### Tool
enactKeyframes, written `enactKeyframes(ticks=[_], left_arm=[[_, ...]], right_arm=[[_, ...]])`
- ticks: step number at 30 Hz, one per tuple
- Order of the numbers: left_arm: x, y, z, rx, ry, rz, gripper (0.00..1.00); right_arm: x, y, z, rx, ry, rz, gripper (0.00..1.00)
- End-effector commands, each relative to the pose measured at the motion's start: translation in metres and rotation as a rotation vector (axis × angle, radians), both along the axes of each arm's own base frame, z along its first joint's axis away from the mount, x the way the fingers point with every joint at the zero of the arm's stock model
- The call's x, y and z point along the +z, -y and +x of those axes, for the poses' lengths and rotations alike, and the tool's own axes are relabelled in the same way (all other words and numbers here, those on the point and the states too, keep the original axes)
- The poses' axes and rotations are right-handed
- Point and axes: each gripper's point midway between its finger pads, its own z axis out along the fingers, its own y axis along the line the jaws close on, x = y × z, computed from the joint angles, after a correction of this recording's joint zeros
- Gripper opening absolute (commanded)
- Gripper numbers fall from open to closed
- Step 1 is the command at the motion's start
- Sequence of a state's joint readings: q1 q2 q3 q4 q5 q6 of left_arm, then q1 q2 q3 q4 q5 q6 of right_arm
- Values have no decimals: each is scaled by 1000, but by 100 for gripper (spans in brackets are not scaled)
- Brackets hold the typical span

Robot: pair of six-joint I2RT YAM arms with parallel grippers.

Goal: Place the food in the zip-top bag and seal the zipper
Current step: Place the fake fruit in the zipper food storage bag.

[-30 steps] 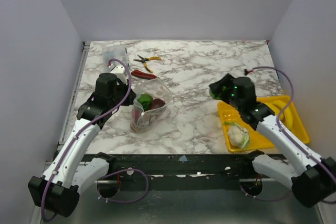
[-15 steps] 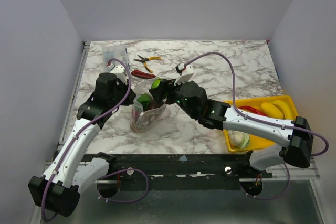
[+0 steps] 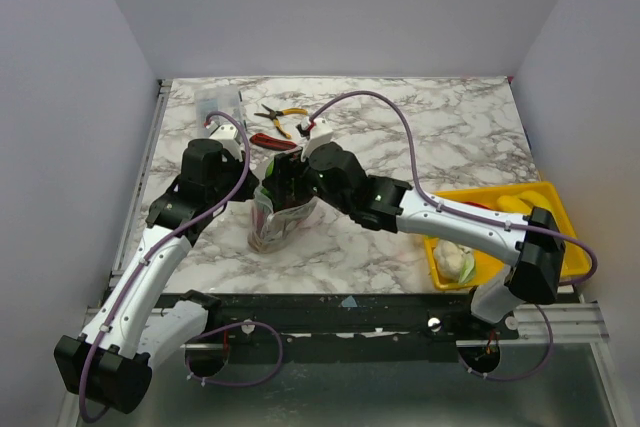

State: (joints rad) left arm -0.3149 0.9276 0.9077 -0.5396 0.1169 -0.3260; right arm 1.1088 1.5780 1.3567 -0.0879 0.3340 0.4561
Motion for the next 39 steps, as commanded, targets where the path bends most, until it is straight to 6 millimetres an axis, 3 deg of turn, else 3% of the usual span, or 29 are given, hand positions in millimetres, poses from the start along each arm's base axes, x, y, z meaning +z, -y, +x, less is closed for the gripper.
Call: enactKeyframes(ticks=[1, 3, 9, 12, 17, 24, 26, 31, 35, 39], left_arm=[[11, -3, 2, 14, 40, -6, 0], [11, -4, 3, 16, 40, -5, 0], [12, -4, 3, 19, 45, -6, 0], [12, -4, 2, 18, 43, -6, 0], [13, -5, 1, 20, 52, -7, 0], [14, -5, 1, 16, 54, -12, 0], [14, -4, 0, 15, 54, -12, 0], [13, -4, 1, 13, 53, -10, 0], [15, -3, 1, 3, 61, -9, 0], [17, 3, -2, -34, 52, -24, 0]], right_arm=[[-14, -10, -23, 112, -71, -24, 87], [-10, -6, -23, 102, -64, -23, 92], [13, 8, -20, 73, -10, -9, 95], [17, 30, -3, -66, 8, -55, 94], [6, 74, 17, -239, 12, -157, 93], [-33, 118, 36, -302, -69, -201, 81], [-43, 114, 35, -245, -75, -212, 75], [-52, 79, 25, -54, -89, -190, 66], [-58, 65, 31, -44, -96, -169, 62], [-48, 57, 34, -41, -107, -161, 34]])
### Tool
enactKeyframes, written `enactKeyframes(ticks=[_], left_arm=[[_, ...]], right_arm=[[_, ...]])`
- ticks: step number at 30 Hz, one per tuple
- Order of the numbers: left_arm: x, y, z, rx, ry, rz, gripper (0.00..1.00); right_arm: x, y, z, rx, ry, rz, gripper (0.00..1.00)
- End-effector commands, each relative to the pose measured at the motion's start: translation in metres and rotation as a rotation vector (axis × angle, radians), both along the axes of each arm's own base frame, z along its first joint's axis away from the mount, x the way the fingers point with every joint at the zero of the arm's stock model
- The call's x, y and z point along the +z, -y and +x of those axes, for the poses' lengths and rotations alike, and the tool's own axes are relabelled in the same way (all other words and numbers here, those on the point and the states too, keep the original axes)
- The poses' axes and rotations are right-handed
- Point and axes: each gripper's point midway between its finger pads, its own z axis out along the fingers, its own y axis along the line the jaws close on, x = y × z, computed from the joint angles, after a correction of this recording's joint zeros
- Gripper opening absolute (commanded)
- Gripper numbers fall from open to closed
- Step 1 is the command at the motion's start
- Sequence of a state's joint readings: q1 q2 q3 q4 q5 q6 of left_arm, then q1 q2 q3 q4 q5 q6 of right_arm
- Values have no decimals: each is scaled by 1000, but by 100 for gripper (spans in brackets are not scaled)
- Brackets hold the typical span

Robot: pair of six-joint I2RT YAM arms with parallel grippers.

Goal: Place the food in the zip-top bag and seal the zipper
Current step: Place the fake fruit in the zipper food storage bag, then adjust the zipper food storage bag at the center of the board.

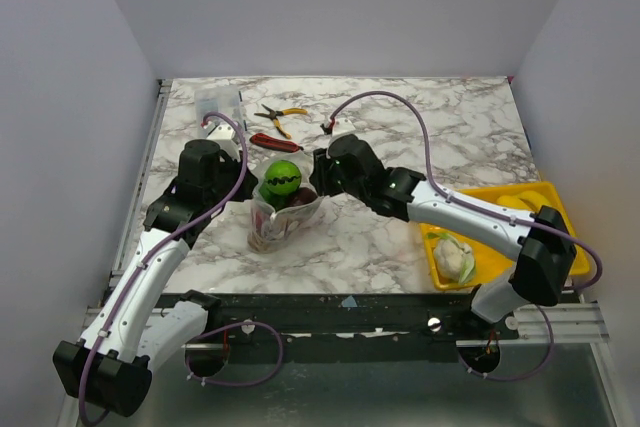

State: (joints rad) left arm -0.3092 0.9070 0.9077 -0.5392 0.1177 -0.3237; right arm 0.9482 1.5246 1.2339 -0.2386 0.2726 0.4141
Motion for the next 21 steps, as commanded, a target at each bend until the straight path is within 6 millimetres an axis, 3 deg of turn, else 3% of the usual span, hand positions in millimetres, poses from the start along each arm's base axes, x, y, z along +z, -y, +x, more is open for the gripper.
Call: enactKeyframes(ticks=[1, 3, 8, 10, 12, 14, 18, 21], left_arm=[[14, 7, -2, -48, 25, -24, 0], [26, 14, -8, -87, 9, -51, 0], [67, 51, -38, -270, -49, -232, 0], [82, 69, -53, -364, -62, -316, 0], [89, 86, -66, -446, -62, -367, 0], [83, 99, -72, -497, -82, -392, 0], [42, 114, -64, -523, -211, -373, 0], [31, 123, -61, -561, -287, -378, 0]], right_arm=[[23, -20, 0, 43, -10, 61, 21], [40, -24, -12, 67, -44, 130, 2], [99, -18, -52, 32, -193, 483, 0], [110, -10, -66, -20, -292, 632, 0], [107, -5, -75, -66, -379, 742, 0], [95, 4, -77, -149, -418, 820, 0], [59, 33, -69, -371, -398, 886, 0], [50, 40, -64, -425, -388, 897, 0]])
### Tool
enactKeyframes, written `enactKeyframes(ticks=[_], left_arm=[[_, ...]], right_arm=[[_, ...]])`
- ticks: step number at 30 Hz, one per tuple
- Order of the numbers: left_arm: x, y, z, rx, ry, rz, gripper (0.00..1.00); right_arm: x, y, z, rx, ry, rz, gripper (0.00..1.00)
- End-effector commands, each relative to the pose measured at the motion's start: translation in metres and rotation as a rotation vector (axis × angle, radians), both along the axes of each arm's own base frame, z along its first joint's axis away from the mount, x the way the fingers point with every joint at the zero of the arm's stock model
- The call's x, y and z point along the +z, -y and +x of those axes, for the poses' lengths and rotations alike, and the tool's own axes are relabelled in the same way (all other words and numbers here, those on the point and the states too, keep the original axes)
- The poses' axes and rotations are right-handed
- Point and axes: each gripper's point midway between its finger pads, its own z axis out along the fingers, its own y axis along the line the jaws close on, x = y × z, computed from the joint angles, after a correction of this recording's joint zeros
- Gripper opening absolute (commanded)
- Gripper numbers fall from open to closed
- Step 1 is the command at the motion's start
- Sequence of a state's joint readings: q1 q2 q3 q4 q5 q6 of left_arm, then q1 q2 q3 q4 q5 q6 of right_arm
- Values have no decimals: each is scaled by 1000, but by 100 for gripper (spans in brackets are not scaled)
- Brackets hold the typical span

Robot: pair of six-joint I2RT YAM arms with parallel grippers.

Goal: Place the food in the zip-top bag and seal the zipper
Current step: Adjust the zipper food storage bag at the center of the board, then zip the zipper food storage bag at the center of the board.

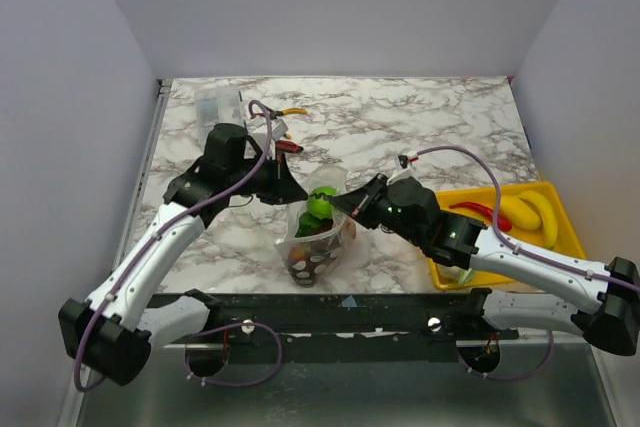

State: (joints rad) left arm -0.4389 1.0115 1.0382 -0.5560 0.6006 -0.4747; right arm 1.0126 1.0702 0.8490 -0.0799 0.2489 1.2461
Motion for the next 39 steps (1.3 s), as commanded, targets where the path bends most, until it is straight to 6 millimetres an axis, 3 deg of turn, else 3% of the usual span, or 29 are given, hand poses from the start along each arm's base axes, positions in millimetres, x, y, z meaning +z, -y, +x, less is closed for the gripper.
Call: enactKeyframes(ticks=[1, 4, 6, 12, 19, 24, 34, 36, 39], left_arm=[[-9, 24, -3, -139, -108, -59, 0], [7, 33, -6, -183, -69, -95, 0], [14, 36, -8, -206, -42, -102, 7], [4, 37, -15, -243, -38, -94, 26], [-4, 24, -24, -181, 28, -43, 65], [-9, 14, -29, -120, 92, 69, 98], [-30, 23, -28, -50, 134, 277, 96], [-29, 23, -27, -38, 149, 285, 86], [-30, 19, -21, -7, 155, 308, 52]], right_arm=[[-6, 11, 20, -185, -68, 90, 0], [-5, 10, 24, -199, -69, 78, 0], [-6, 9, 25, -208, -72, 82, 0], [-11, 12, 29, -241, -89, 105, 0], [-11, 6, 31, -242, -94, 107, 0], [-13, 1, 32, -238, -98, 89, 0], [-21, -5, 32, -271, -127, 30, 0], [-22, -6, 32, -271, -125, 13, 0], [-24, -7, 31, -253, -110, -30, 2]])
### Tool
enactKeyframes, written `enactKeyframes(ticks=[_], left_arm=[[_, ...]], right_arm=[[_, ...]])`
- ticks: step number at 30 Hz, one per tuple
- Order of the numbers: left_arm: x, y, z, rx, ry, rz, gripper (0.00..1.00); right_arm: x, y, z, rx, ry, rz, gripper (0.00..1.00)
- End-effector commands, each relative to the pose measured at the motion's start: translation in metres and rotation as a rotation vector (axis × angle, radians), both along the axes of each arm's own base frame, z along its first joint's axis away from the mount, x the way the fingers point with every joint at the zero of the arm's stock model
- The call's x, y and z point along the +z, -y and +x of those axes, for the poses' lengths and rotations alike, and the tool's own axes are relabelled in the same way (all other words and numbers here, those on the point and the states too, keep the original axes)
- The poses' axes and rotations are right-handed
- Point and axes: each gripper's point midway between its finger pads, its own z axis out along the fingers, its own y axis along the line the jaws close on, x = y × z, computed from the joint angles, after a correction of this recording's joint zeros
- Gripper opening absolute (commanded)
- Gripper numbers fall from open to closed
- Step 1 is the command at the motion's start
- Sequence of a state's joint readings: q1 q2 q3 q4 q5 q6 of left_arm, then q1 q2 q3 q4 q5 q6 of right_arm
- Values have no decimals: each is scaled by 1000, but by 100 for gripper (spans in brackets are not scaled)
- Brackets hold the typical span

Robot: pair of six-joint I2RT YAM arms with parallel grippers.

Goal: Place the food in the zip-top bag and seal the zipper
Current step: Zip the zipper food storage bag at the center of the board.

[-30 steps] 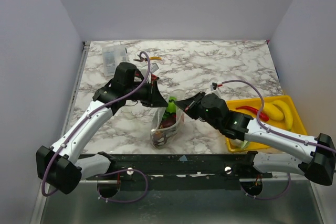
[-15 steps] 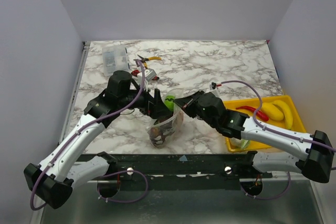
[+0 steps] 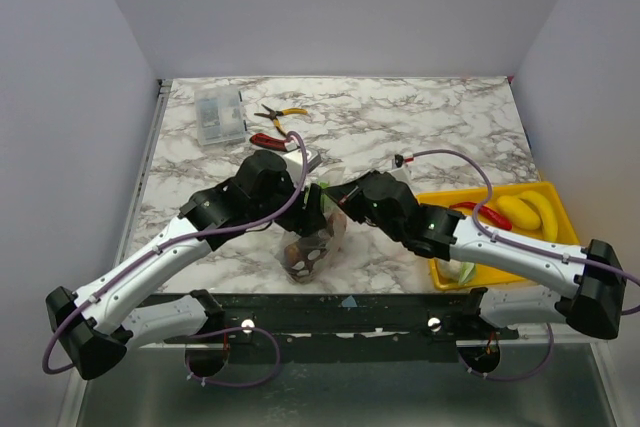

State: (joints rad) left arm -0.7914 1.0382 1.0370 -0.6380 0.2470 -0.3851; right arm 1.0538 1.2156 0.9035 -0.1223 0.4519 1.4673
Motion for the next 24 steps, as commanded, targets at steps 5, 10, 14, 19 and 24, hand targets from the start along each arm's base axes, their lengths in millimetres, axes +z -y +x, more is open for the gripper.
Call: enactKeyframes(ticks=[5, 10, 14, 19, 24], left_arm=[[11, -12, 20, 79, 94, 75, 11], [12, -13, 20, 12, 144, 104, 0], [17, -13, 18, -49, 195, 114, 0], [17, -13, 17, -123, 243, 134, 0], [31, -8, 9, -182, 321, 58, 0]], right_arm=[[1, 9, 5, 64, 157, -240, 29], [24, 28, 6, 312, 483, -695, 72], [53, 46, 11, 437, 650, -902, 85], [57, 22, -18, 880, 940, -862, 86], [54, 9, -43, 1131, 1195, -751, 85]])
